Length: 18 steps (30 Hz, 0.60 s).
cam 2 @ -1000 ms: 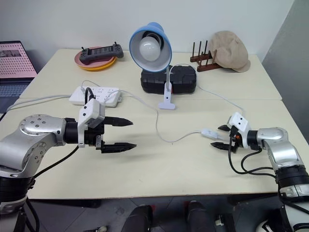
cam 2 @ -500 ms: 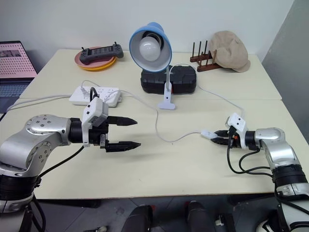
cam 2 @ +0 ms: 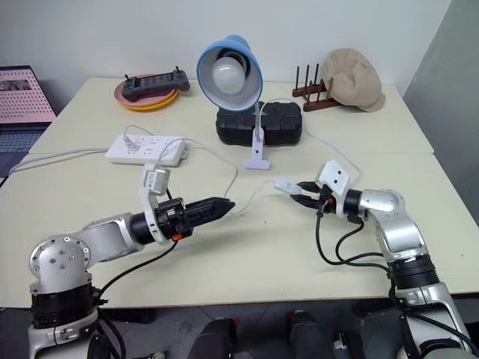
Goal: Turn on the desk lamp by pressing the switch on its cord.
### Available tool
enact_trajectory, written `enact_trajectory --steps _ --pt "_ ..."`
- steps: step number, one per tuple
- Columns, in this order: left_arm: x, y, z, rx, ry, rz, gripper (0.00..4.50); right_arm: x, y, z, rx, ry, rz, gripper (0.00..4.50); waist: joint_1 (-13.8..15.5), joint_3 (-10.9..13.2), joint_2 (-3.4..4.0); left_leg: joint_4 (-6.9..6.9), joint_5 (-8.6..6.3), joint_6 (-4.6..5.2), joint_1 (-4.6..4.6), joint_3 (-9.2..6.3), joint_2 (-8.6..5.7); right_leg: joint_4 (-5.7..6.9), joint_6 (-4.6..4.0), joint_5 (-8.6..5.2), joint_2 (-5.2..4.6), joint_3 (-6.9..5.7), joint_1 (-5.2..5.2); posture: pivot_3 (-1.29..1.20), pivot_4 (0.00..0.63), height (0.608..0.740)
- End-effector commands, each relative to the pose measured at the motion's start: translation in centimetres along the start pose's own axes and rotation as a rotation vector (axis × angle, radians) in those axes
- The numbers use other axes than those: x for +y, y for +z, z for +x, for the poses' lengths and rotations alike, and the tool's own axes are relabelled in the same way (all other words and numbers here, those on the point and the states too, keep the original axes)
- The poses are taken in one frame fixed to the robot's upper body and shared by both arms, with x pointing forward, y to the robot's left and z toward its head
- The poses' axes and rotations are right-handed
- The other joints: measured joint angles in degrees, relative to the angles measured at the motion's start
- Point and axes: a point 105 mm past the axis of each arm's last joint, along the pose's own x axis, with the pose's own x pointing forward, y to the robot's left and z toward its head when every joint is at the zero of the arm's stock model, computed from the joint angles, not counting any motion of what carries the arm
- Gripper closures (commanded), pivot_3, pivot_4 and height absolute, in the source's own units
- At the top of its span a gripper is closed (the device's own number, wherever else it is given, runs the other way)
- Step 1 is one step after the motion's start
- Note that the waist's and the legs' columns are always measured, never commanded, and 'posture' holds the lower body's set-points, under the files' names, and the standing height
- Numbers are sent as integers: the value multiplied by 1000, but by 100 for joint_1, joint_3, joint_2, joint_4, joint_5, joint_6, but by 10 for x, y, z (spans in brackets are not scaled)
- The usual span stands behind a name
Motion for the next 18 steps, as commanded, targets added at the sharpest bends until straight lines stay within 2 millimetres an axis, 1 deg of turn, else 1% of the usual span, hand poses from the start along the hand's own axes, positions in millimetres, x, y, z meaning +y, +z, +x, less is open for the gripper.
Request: enact_trajectory --steps 1,5,8,13,18 --pt "2 -3 9 -40 23 -27 0 9 30 10 -70 42 -73 3405 0 0 0 2 0 0 8 1 0 0 2 -3 1 1 6 0 150 740" --pt "0 -1 18 -66 8 -43 0 17 37 14 -85 76 -97 3405 7 -1 -2 5 3 -2 23 3 -2 1 0 -4 2 4 19 0 150 740" --pt "4 0 23 -72 19 -42 0 24 41 16 -99 107 -120 3405 6 -1 -2 4 3 -2 23 3 -2 1 -4 -6 3 5 19 0 150 740" --pt "4 2 26 -79 7 -44 0 30 44 17 -106 123 -139 3405 6 -1 -2 2 3 -2 22 4 -2 -1 -10 -10 3 5 18 0 150 740" --pt "4 2 33 -63 -10 -43 0 35 46 17 -120 129 -143 3405 6 -1 -2 1 3 -2 22 4 -2 0 -10 -11 3 4 18 0 150 740"
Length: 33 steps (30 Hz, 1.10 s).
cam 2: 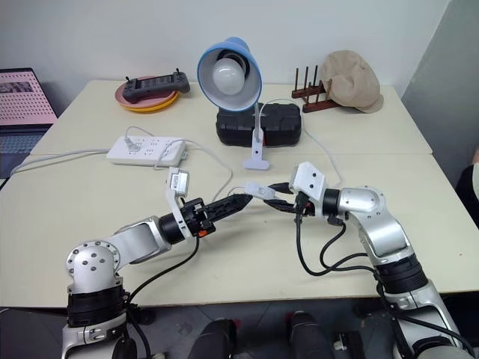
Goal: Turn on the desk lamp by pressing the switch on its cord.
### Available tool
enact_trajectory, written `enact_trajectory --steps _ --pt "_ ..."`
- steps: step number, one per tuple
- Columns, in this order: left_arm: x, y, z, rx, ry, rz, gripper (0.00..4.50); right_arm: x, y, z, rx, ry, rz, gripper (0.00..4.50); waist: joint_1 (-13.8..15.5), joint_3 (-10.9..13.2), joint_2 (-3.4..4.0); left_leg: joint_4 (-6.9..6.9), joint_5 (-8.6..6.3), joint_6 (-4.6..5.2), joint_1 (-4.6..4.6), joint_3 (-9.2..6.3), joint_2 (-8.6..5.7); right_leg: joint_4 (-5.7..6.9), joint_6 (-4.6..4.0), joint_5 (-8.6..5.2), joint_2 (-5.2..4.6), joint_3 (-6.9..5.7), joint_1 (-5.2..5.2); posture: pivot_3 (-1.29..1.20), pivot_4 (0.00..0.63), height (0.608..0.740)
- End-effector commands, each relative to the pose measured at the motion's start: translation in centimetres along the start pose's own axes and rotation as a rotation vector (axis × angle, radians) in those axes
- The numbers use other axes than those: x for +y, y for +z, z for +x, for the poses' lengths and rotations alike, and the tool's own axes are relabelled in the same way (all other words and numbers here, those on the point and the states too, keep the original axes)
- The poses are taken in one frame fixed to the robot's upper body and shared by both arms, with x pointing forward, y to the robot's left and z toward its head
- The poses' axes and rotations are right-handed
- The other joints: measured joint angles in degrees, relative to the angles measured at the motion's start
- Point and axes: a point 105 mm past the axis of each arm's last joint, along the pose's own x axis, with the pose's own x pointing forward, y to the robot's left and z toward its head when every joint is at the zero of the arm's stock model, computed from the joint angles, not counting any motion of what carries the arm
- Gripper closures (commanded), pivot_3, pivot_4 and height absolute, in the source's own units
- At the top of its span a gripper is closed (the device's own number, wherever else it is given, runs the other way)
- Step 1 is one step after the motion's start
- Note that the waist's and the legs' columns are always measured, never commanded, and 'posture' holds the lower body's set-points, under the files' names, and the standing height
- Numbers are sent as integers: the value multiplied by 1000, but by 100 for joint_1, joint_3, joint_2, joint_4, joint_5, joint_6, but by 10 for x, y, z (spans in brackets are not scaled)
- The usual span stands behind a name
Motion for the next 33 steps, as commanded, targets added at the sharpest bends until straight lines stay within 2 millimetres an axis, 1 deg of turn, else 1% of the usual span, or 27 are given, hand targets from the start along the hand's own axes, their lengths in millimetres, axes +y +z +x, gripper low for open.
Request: enact_trajectory --steps 1,7,9,10,18,27,33 --pt "-7 6 7 -5 -42 30 0 3 15 0 -48 7 -49 3405 -1 0 0 0 0 0 0 0 0 0 0 0 0 0 0 0 150 740" --pt "-5 8 11 4 -55 30 0 7 20 0 -60 7 -58 3405 -2 0 0 -1 0 0 0 0 0 -1 -3 -2 0 -1 -1 0 150 740" --pt "-5 8 12 7 -63 29 374 8 21 0 -63 7 -62 3405 -2 0 0 -3 0 0 -1 0 0 -2 -4 -3 1 -1 -2 0 150 740" --pt "-5 8 12 8 -64 29 484 8 21 0 -64 7 -63 3405 -1 0 0 -4 0 0 -1 0 0 -3 -4 -3 1 0 -2 0 150 740" --pt "-6 7 13 12 -84 22 2165 9 25 -2 -66 4 -80 3405 -2 0 0 -15 0 0 -1 0 0 -11 -5 -4 1 -1 -3 0 150 740" --pt "-8 9 11 6 -93 18 3914 8 24 -4 -61 -1 -81 3405 -3 0 0 -18 0 0 -1 0 0 -18 -6 -5 0 -1 -3 0 150 740" --pt "-11 10 9 -5 -105 6 3934 9 22 -4 -57 -2 -75 3405 -3 0 0 -19 0 0 -2 0 0 -21 -6 -5 0 -1 -3 0 150 740"
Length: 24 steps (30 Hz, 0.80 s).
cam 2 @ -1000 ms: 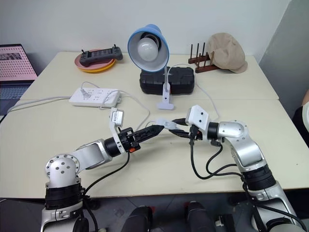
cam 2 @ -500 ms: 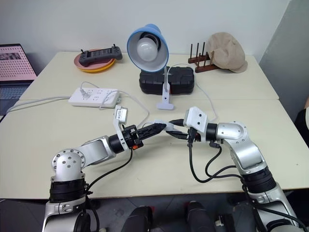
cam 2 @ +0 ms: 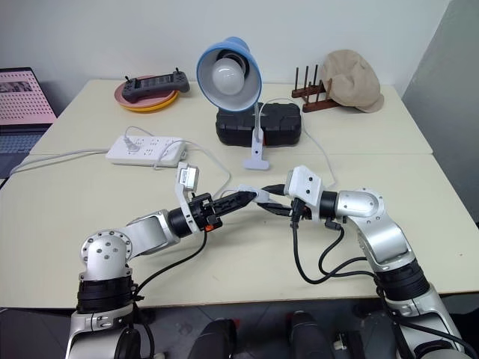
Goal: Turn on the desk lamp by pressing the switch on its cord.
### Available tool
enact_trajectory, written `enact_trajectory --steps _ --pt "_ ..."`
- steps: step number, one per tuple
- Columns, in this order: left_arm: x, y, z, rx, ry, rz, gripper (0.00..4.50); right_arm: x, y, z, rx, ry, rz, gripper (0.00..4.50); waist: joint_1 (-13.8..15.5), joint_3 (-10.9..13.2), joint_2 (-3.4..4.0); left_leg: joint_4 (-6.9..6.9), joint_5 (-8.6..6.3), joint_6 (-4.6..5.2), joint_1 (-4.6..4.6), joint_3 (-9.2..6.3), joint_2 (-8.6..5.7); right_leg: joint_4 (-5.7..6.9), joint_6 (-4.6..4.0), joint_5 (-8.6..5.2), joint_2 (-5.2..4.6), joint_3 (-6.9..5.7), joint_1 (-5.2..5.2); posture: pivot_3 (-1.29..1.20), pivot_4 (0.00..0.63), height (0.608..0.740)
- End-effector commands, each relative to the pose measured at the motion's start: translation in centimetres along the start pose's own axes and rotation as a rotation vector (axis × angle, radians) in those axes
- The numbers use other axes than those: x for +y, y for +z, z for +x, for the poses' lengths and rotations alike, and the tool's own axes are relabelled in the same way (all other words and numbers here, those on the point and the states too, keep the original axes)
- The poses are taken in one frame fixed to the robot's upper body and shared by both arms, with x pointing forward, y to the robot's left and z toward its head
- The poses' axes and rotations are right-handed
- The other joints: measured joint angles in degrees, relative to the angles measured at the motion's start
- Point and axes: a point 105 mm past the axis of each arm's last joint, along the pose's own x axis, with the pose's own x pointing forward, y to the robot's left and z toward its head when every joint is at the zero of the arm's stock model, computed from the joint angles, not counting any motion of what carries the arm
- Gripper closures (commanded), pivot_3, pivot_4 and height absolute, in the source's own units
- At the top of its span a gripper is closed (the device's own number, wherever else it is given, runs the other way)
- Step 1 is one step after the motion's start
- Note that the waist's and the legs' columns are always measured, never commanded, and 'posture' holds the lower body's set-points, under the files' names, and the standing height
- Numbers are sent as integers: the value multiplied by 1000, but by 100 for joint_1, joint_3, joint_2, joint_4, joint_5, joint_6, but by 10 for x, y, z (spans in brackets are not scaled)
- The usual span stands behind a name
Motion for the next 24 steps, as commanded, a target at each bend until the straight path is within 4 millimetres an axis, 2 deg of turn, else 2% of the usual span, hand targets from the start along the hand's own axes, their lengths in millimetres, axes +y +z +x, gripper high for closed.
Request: enact_trajectory --steps 1,7,16,24 --pt "-10 8 -1 -23 -33 17 3934 -1 10 -5 -33 -10 -34 3405 0 0 0 0 0 0 0 0 0 -1 0 0 0 0 0 0 150 740" --pt "-15 9 -6 -43 -56 -37 3935 -2 5 -6 -28 -22 -25 3405 -1 0 0 -3 0 0 -2 0 0 -5 0 -1 0 0 -1 0 150 740" --pt "-22 14 -13 -132 -95 -209 3939 -4 -5 -11 -25 -46 -5 3405 6 1 -1 -3 0 0 -4 0 1 -8 0 0 -2 0 -1 0 150 740" --pt "-23 12 -13 -136 -50 -205 3939 -5 -7 -11 -25 -53 -5 3405 23 1 -1 -4 0 0 -4 0 0 -10 -4 -2 -2 0 -2 0 150 740"
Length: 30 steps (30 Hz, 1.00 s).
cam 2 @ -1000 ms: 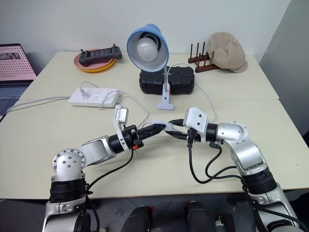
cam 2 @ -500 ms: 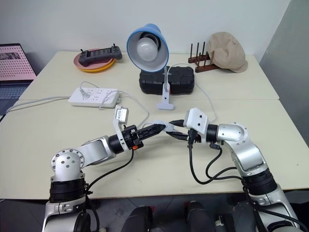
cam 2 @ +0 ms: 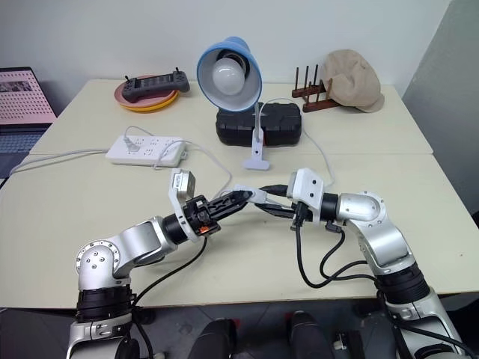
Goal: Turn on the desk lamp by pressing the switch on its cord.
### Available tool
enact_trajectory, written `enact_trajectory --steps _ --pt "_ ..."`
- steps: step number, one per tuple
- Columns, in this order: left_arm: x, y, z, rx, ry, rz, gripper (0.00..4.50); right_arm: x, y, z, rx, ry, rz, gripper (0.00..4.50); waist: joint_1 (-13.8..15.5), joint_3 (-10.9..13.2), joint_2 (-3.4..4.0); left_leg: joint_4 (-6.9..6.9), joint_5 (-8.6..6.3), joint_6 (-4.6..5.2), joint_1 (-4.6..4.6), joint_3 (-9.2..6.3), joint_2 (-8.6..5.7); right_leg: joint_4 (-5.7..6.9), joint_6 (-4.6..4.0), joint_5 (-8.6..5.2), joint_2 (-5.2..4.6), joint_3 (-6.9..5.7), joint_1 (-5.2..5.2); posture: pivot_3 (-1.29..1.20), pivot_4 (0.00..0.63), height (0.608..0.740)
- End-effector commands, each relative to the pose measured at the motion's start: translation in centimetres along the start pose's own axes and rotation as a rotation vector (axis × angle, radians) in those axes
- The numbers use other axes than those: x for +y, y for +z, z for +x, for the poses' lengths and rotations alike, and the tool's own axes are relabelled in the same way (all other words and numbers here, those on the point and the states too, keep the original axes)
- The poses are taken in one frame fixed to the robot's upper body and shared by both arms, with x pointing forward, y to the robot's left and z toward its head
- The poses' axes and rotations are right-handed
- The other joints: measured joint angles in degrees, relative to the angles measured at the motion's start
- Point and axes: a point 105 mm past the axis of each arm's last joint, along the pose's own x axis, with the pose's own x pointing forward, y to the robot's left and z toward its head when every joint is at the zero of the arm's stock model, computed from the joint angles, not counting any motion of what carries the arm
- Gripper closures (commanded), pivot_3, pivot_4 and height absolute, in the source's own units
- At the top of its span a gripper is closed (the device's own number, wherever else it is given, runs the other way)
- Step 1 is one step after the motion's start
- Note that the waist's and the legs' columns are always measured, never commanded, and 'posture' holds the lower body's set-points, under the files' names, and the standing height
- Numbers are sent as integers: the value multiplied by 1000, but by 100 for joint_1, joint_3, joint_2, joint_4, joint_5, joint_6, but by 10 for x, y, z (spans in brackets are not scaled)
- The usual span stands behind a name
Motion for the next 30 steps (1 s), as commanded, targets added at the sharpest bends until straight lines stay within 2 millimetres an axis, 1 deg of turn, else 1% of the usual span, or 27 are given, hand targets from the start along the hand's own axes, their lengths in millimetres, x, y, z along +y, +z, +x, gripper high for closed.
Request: enact_trajectory --steps 1,2,4,5,6,8,12,15,16,18,19,21,22,25,27,29,30 --pt "-18 12 -4 -65 -64 37 3238 -9 -10 -11 46 -59 12 3405 2 0 0 0 0 0 0 0 0 -1 -1 0 0 0 0 0 150 740" --pt "-21 12 -5 -66 -79 30 3104 -10 -11 -11 47 -60 12 3405 2 0 0 0 0 0 0 1 0 -2 -1 0 0 0 0 0 150 740" --pt "-23 13 -6 -71 -88 18 2699 -10 -12 -12 49 -62 12 3405 4 0 0 -1 0 0 0 0 0 -2 -4 -2 0 0 0 0 150 740" --pt "-23 14 -7 -78 -86 9 2592 -11 -12 -12 49 -63 12 3405 7 0 0 -2 0 0 0 0 0 -2 -4 -2 0 0 -1 0 150 740" --pt "-22 15 -8 -84 -79 2 2264 -11 -13 -11 50 -64 12 3405 8 0 0 -3 0 0 0 1 0 -3 -4 -2 0 0 -1 0 150 740" --pt "-22 15 -9 -87 -75 -6 1984 -11 -13 -11 49 -65 13 3405 8 0 0 -3 0 0 -2 1 0 -5 -3 -2 0 0 -1 0 150 740" --pt "-26 14 -14 -77 -71 3 1137 -11 -14 -10 48 -64 13 3405 10 0 0 -4 0 0 -3 1 0 -8 -4 -2 0 0 -1 0 150 740" --pt "-31 11 -24 -44 -53 49 611 -12 -19 -9 71 -58 8 3405 9 1 0 -7 0 -1 -3 1 1 -14 -5 -3 0 0 -1 0 150 740" --pt "-32 7 -29 -6 -32 90 339 -12 -23 -8 94 -51 2 3405 8 1 0 -8 0 -1 -3 1 1 -17 -6 -3 0 0 -2 0 150 740" --pt "-33 -6 -45 103 27 200 43 -15 -28 -5 110 -51 5 3405 -12 1 1 -14 -1 -1 -4 2 3 -31 -8 -4 1 0 -1 0 150 740" --pt "-34 -9 -50 136 45 229 43 -17 -29 -3 110 -54 11 3405 -31 1 1 -20 -1 -1 -4 3 3 -40 -12 -5 1 1 -2 0 150 740" --pt "-34 -14 -63 221 102 346 43 -20 -32 1 119 -48 20 3405 -39 4 4 -25 -1 -2 -6 7 3 -50 -21 -11 -2 3 -1 0 150 740" --pt "-35 -12 -70 262 143 437 43 -21 -36 5 129 -42 38 3405 -45 5 3 -25 -1 -2 -9 9 2 -52 -25 -13 -3 1 -3 0 150 740" --pt "-39 8 -85 348 250 721 43 -20 -53 14 187 8 73 3405 -54 10 -4 -27 -2 -4 -19 8 4 -56 -29 -15 -1 -1 -15 0 150 740" --pt "-41 29 -89 360 312 903 43 -15 -66 19 232 57 103 3405 -27 14 4 -27 -2 -4 -27 9 2 -58 -31 -15 -3 -1 -25 0 150 740" --pt "-37 40 -95 412 363 1057 43 -12 -77 22 266 83 140 3405 -18 15 6 -28 -2 -4 -36 11 0 -65 -31 -16 -6 -2 -28 0 150 740" --pt "-35 43 -96 427 373 1097 43 -11 -80 23 277 96 147 3405 -18 17 8 -28 -2 -4 -43 14 0 -69 -31 -16 -7 0 -34 0 150 740"
